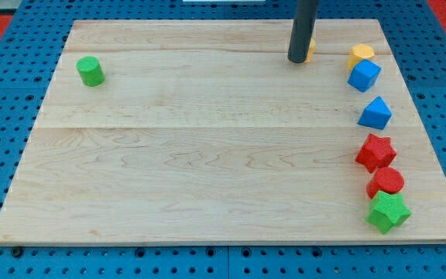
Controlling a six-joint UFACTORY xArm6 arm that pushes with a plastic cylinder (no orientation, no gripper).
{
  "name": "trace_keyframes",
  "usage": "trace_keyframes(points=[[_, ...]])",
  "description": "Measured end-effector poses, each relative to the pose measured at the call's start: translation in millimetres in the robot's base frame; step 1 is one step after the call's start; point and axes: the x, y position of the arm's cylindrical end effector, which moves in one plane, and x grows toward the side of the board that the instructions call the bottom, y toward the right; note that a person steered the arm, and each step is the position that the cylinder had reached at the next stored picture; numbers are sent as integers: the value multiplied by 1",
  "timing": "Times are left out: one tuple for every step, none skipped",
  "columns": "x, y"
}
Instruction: Place the yellow heart above the yellow hexagon
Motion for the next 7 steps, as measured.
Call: trace_keyframes(points=[[26, -27], [29, -43], [-4, -42], [-19, -41], [-19, -40], [-19, -5], [-19, 5]])
